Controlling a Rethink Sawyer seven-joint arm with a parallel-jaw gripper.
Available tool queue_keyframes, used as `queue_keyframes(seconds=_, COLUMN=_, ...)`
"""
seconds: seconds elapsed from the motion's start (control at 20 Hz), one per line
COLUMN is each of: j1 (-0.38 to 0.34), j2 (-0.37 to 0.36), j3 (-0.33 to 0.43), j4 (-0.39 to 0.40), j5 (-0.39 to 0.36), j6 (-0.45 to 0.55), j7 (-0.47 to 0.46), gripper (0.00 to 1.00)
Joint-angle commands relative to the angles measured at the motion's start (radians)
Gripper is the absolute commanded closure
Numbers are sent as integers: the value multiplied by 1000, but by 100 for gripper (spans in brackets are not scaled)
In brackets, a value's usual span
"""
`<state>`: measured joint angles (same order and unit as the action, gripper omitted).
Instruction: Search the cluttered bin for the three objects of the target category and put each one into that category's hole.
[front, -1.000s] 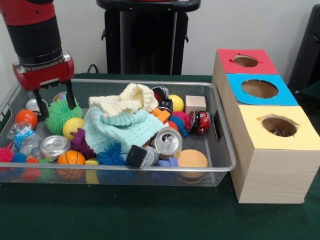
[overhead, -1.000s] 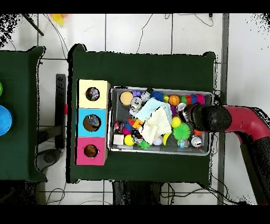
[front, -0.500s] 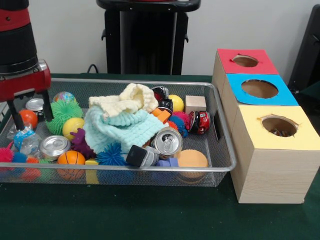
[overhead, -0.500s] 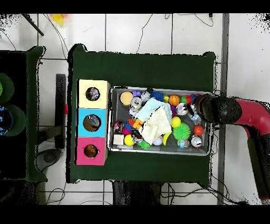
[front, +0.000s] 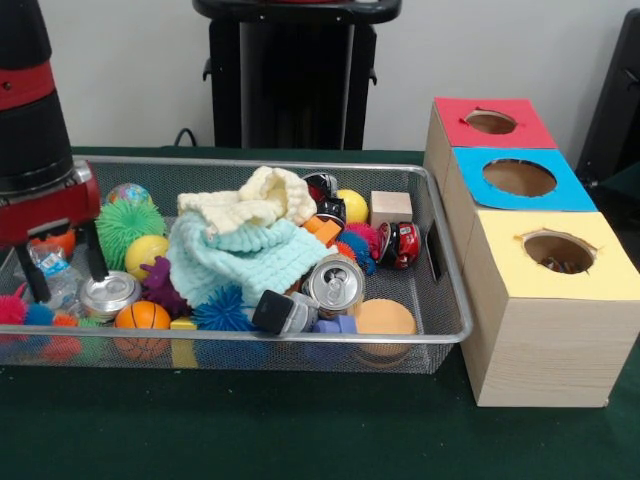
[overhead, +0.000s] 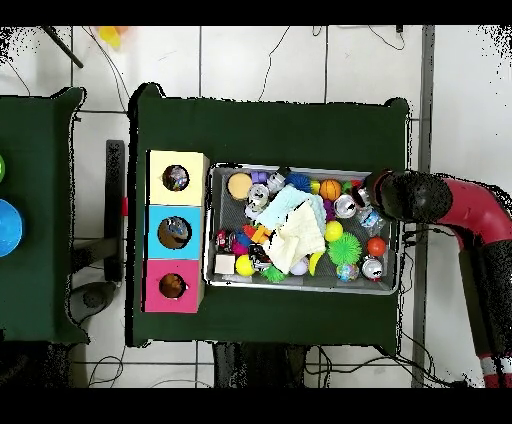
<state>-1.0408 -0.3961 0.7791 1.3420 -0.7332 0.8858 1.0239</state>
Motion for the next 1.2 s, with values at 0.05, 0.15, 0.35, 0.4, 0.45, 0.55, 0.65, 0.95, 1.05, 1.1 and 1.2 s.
queue_keyframes(seconds=0.05, j1=42, j2=125, j3=32, j4=-140, j5=-53, j6=52, j7=-407, gripper=0)
queue_keyframes(seconds=0.15, j1=49, j2=126, j3=27, j4=-146, j5=-58, j6=41, j7=-409, gripper=0)
queue_keyframes(seconds=0.35, j1=30, j2=110, j3=16, j4=-123, j5=-56, j6=31, j7=-418, gripper=0)
queue_keyframes(seconds=0.4, j1=25, j2=106, j3=17, j4=-120, j5=-55, j6=31, j7=-424, gripper=0)
queue_keyframes(seconds=0.45, j1=20, j2=104, j3=15, j4=-122, j5=-54, j6=36, j7=-431, gripper=0)
queue_keyframes(seconds=0.55, j1=15, j2=95, j3=13, j4=-124, j5=-48, j6=51, j7=-440, gripper=0)
queue_keyframes(seconds=0.65, j1=15, j2=87, j3=14, j4=-124, j5=-42, j6=60, j7=-442, gripper=0)
queue_keyframes(seconds=0.95, j1=22, j2=84, j3=8, j4=-135, j5=-38, j6=69, j7=-442, gripper=0)
queue_keyframes(seconds=1.05, j1=18, j2=64, j3=-6, j4=-134, j5=-40, j6=93, j7=-441, gripper=0)
queue_keyframes(seconds=1.1, j1=10, j2=51, j3=-10, j4=-129, j5=-37, j6=104, j7=-444, gripper=0)
queue_keyframes(seconds=1.2, j1=-7, j2=26, j3=-15, j4=-117, j5=-29, j6=127, j7=-452, gripper=0)
